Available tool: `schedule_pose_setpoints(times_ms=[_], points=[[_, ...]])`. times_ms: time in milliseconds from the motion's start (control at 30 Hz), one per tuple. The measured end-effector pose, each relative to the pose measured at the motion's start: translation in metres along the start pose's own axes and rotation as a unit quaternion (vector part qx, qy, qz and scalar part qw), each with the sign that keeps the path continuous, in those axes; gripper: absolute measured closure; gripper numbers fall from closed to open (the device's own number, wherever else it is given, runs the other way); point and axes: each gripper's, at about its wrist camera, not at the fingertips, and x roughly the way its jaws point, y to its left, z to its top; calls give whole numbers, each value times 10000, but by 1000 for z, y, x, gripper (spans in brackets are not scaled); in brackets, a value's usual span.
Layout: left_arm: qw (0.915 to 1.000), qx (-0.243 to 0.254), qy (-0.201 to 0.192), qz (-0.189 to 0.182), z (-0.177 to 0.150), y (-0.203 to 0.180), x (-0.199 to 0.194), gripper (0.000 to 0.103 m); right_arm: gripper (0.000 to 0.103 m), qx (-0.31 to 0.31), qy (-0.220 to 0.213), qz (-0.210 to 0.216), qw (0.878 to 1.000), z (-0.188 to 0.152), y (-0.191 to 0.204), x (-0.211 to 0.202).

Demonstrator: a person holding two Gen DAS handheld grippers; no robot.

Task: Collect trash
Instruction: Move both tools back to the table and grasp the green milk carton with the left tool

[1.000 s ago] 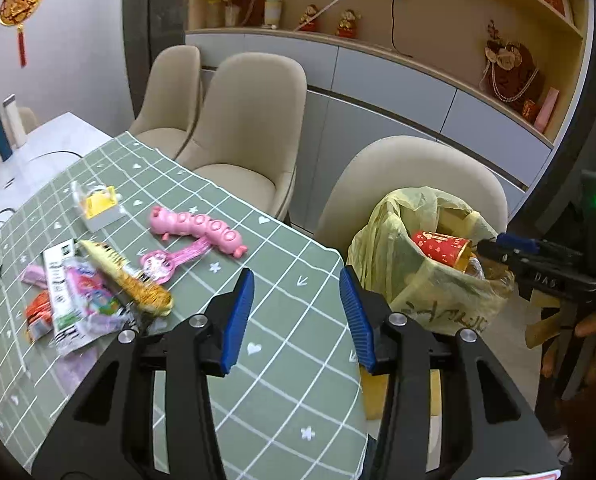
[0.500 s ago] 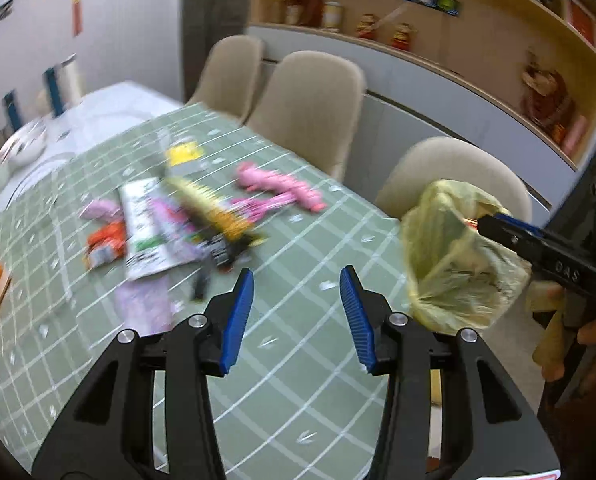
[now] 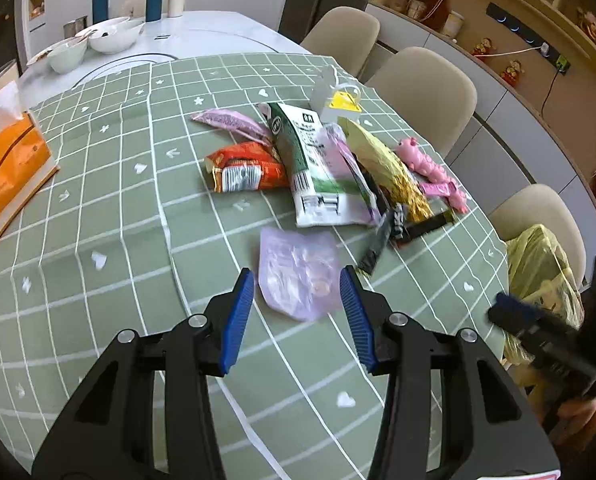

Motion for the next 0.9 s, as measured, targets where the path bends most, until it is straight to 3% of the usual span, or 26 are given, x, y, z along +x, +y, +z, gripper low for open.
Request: schedule_pose_setpoints(times_ms=[200, 367, 600, 667, 800, 833, 900], points=[[9981, 50, -94, -603, 30, 5, 20, 60, 48, -127, 191, -175, 9996, -1, 6, 25], [9989, -61, -103, -452, 67, 4, 55, 58, 48, -157, 336, -243, 9990, -2, 5, 35], [9984, -261, 440, -219, 97, -1, 113, 58, 48, 8, 343, -270, 9990, -1, 4, 36], [9973, -329, 589, -304, 97, -2, 120, 67, 48, 176, 313, -266, 9990, -1, 2, 37], [9969, -250, 605, -431, 91, -3, 116, 73, 48, 414, 266, -139, 9987, 0, -3, 36], [9970, -204, 582, -469, 88, -2, 111, 82, 48, 242, 322, -140, 9991, 2, -2, 37], [9965, -207, 587, -551, 80, 1, 100, 85, 48, -220, 435, -309, 9983, 5, 6, 40]])
